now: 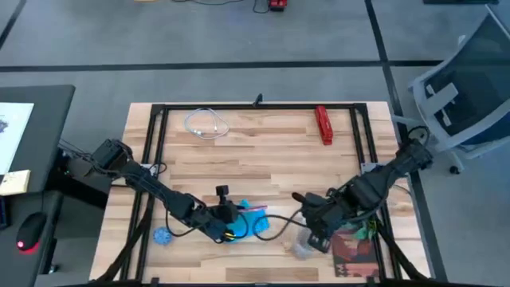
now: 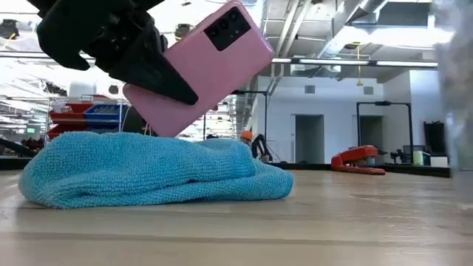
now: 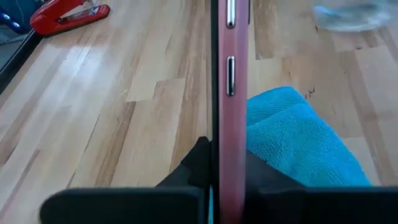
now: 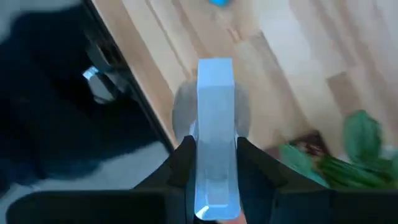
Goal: Apply microfiber cloth
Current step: Spray the back of the cellphone with the spray cleaning bottle
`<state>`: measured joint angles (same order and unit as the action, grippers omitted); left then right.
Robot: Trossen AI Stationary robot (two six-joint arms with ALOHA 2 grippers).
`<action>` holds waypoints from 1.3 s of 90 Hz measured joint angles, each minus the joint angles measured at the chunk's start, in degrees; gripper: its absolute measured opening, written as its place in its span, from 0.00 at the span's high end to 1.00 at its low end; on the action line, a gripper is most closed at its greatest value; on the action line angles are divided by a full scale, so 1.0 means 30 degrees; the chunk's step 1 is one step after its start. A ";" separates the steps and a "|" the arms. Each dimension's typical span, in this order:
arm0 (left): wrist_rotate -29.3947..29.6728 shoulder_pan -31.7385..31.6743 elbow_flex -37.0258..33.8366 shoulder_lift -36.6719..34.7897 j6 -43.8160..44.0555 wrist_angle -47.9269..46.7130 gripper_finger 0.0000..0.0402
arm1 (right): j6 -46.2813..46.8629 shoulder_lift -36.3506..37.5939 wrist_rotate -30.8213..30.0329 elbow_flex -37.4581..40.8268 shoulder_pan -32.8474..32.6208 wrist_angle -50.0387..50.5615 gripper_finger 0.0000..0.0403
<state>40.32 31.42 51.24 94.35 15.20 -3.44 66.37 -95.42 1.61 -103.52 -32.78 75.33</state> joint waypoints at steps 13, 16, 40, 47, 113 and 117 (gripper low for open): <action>0.0007 0.0000 0.0000 0.0000 0.0000 0.0001 0.98 | 0.0883 -0.0130 -0.0588 -0.0003 -0.0127 0.0020 0.83; 0.0007 0.0000 0.0000 0.0000 -0.0020 0.0021 0.98 | 0.1135 -0.0118 -0.0610 -0.0009 -0.0169 0.0083 0.83; 0.0029 0.0000 0.0000 0.0000 -0.0124 0.0110 0.98 | 0.2524 -0.0108 -0.1600 -0.1390 -0.0595 0.3186 0.83; 0.0032 0.0000 0.0000 0.0000 -0.0175 0.0156 0.98 | 0.3043 -0.0138 -0.2297 -0.1783 -0.0803 0.4074 0.83; 0.0146 -0.0006 0.0007 -0.0007 -0.0146 0.0081 0.98 | -0.1304 -0.1889 -0.2954 -0.1823 -0.0129 -0.1788 0.59; 0.0138 0.0000 0.0007 -0.0007 -0.0146 0.0078 0.98 | -0.1777 -0.1744 -0.2966 -0.1831 -0.0129 -0.2438 0.57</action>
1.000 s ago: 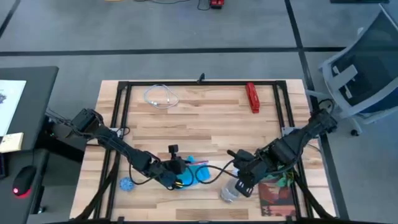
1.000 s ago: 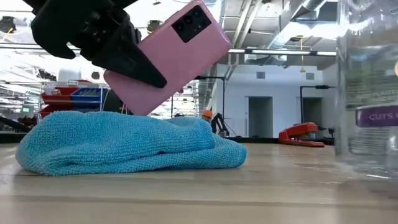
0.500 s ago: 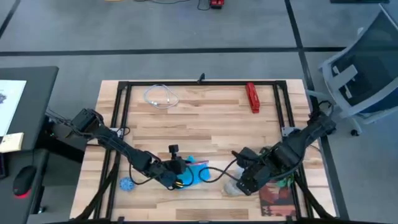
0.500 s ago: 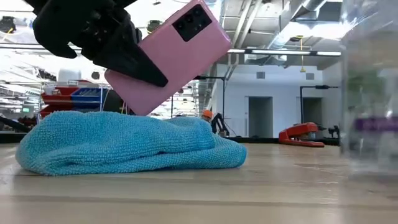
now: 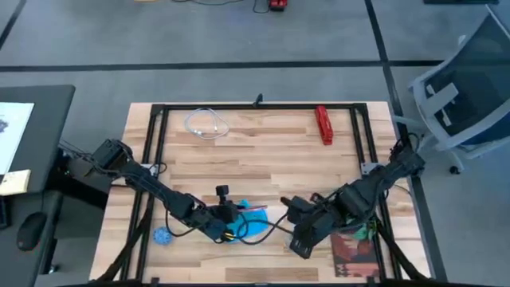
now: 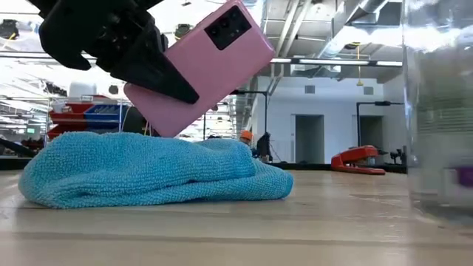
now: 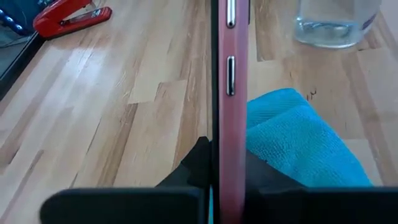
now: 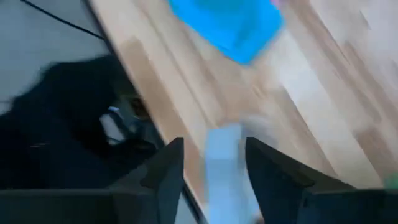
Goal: Apply microfiber cloth
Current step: Spray the back of the cellphone with the spray cleaning bottle
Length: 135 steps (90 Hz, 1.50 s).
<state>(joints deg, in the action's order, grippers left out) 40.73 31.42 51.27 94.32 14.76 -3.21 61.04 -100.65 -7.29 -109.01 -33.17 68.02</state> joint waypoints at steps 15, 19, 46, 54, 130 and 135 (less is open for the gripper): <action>0.0007 0.0000 0.0000 0.0000 0.0007 -0.0014 0.98 | -0.1450 0.0298 0.0318 0.0000 0.0389 -0.0772 0.52; 0.0002 0.0000 0.0000 0.0000 0.0007 -0.0038 0.98 | -0.1713 0.0650 0.0547 0.0000 0.0583 -0.0669 0.52; 0.0007 -0.0002 0.0000 0.0000 0.0073 -0.0124 0.98 | 0.0687 0.2726 0.0993 -0.0007 -0.0578 0.6632 0.56; 0.0002 0.0000 0.0000 0.0000 0.0080 -0.0104 0.98 | 0.1881 0.2419 0.0211 0.0141 -0.0919 0.7258 0.60; -0.0001 0.0029 0.0000 0.0000 0.0219 -0.0113 0.98 | 0.0923 0.0709 0.1929 0.0829 -0.2586 0.4856 0.76; -0.0007 0.0029 0.0000 0.0000 0.0226 -0.0127 0.98 | 0.0939 0.0698 0.3436 0.1462 -0.2869 0.4312 0.76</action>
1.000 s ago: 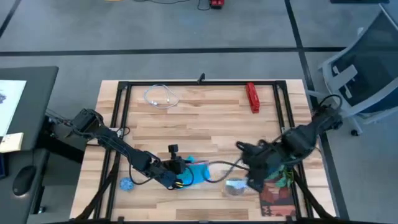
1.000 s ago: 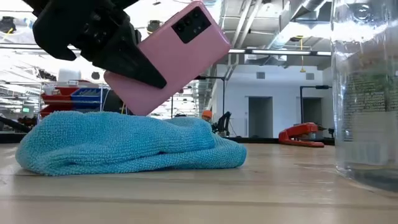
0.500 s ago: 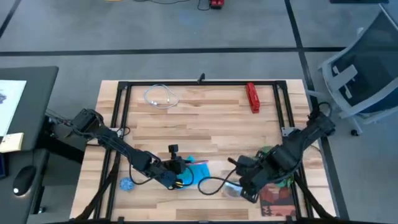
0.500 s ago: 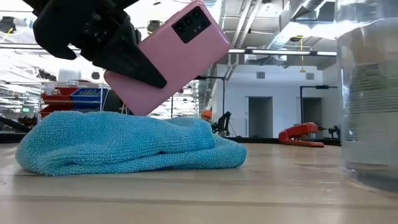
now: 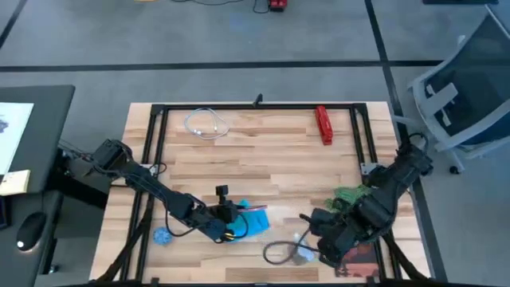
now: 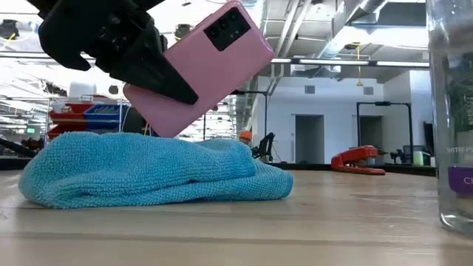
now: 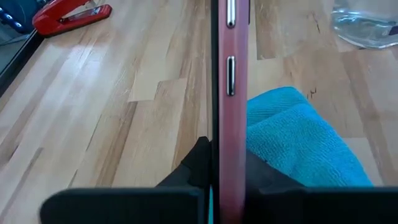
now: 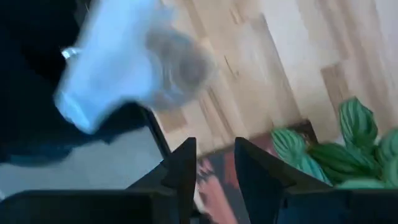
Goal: Apply microfiber cloth
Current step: Spray the back of the cellphone with the spray cleaning bottle
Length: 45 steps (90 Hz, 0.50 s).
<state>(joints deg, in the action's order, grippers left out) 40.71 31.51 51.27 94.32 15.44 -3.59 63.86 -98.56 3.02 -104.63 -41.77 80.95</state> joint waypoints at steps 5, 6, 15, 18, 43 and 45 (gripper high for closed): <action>-0.0005 0.0000 0.0000 0.0000 0.0000 0.0013 0.98 | -0.0001 -0.0036 0.1313 0.0828 -0.0218 -0.0904 0.76; 0.0000 0.0000 0.0000 0.0000 0.0000 0.0013 0.98 | -0.0002 -0.0039 0.1417 0.1012 -0.0259 -0.1123 0.76; -0.0004 0.0000 0.0000 0.0000 0.0050 0.0025 0.98 | 0.0713 -0.0046 0.0163 0.2707 -0.1001 -0.3089 0.76; -0.0007 0.0000 0.0000 0.0000 0.0138 0.0026 0.98 | 0.1176 -0.0046 -0.0444 0.3312 -0.1390 -0.3482 0.76; -0.0621 -0.0156 0.0000 0.0000 0.0792 0.2798 0.98 | 0.7084 0.0085 -0.7928 0.4797 -0.6252 -0.3929 0.62; -0.0791 -0.0211 0.0000 0.0000 0.0775 0.3388 0.98 | 0.7374 0.0085 -0.8714 0.4797 -0.6489 -0.3988 0.59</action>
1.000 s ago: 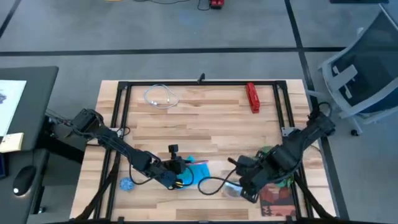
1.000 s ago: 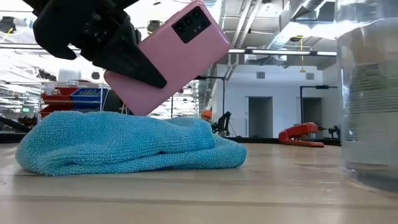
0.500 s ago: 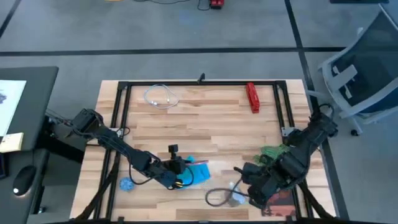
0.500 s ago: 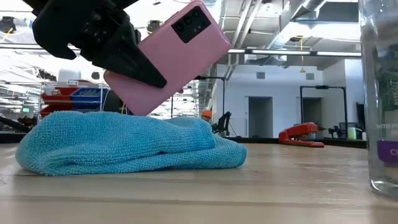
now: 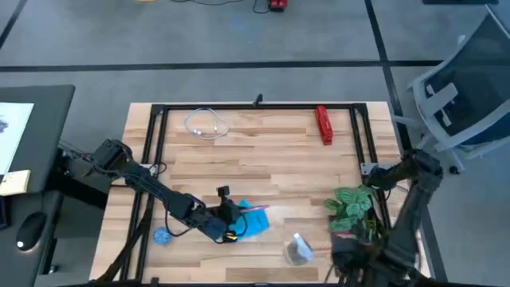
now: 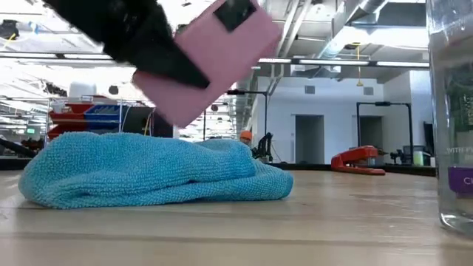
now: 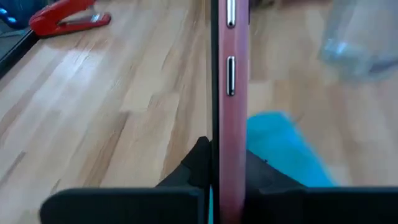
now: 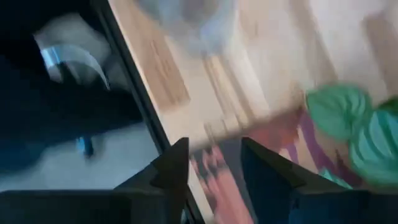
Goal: Apply microfiber cloth
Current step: Spray the back of the cellphone with the spray cleaning bottle
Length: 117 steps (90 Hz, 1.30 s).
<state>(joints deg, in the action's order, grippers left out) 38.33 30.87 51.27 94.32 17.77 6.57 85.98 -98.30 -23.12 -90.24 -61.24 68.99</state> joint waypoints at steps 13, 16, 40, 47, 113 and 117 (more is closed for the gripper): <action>-0.1593 -0.0671 0.0000 0.0000 0.0059 0.4357 0.98 | -0.0637 0.0000 -0.3807 0.0000 -0.0788 -0.1293 0.40; -0.2152 -0.0892 0.0000 0.0000 0.0131 0.5160 0.98 | -0.1404 0.0000 -0.4533 0.0000 -0.0841 -0.1588 0.36; -0.3748 -0.1842 0.0000 0.0000 0.1297 0.8481 0.98 | -0.8537 -0.0044 -0.8004 0.0112 -0.0079 -0.1785 0.16; -0.3755 -0.1872 0.0000 0.0000 0.1814 0.8643 0.98 | -0.9843 -0.0044 -0.8054 0.0751 0.0302 -0.1791 0.15; -0.3842 -0.1945 0.0000 0.0007 0.2253 0.8931 0.98 | -1.3695 0.1996 -0.9620 0.3708 0.0087 -0.7587 0.14; -0.3874 -0.1945 0.0000 0.0004 0.2214 0.8937 0.98 | -1.4299 0.2477 -0.9643 0.3708 -0.0099 -0.8128 0.14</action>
<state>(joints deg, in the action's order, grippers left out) 26.71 25.04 51.27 94.34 24.41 33.38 43.08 -90.87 -52.05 -79.11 -61.54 44.61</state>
